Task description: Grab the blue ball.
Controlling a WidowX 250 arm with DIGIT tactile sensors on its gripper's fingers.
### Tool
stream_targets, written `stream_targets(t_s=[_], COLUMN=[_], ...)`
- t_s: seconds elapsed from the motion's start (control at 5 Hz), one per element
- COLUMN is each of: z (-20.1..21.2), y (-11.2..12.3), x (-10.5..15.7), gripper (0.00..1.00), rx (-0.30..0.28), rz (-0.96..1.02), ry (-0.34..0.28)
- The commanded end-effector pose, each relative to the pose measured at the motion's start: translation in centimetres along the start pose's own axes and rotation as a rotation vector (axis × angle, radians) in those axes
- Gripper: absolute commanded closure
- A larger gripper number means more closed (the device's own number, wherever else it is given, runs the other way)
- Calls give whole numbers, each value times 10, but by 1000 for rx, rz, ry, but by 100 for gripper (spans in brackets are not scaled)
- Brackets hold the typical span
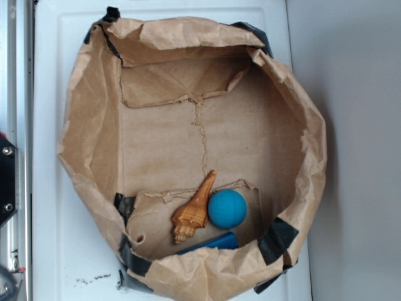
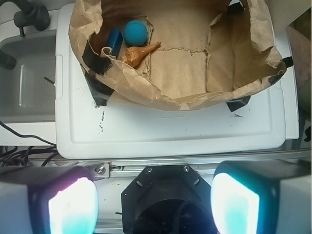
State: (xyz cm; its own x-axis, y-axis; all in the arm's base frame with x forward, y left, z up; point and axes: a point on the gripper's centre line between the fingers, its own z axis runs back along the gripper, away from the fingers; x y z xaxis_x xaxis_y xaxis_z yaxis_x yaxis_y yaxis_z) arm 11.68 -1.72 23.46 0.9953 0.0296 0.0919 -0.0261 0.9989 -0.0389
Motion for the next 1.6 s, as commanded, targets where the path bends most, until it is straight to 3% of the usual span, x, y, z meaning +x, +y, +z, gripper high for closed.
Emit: stream_targets(t_s=[0.0, 0.8, 1.0, 1.2, 1.4], z=[-24, -24, -77, -103, -138], y=[11, 11, 4, 5, 21], x=[85, 85, 111, 119, 133], gripper=[0, 0, 0, 0, 0], rx=[-32, -32, -73, 74, 140], rz=[-15, -15, -120, -85, -50], ry=[-100, -100, -98, -104, -28])
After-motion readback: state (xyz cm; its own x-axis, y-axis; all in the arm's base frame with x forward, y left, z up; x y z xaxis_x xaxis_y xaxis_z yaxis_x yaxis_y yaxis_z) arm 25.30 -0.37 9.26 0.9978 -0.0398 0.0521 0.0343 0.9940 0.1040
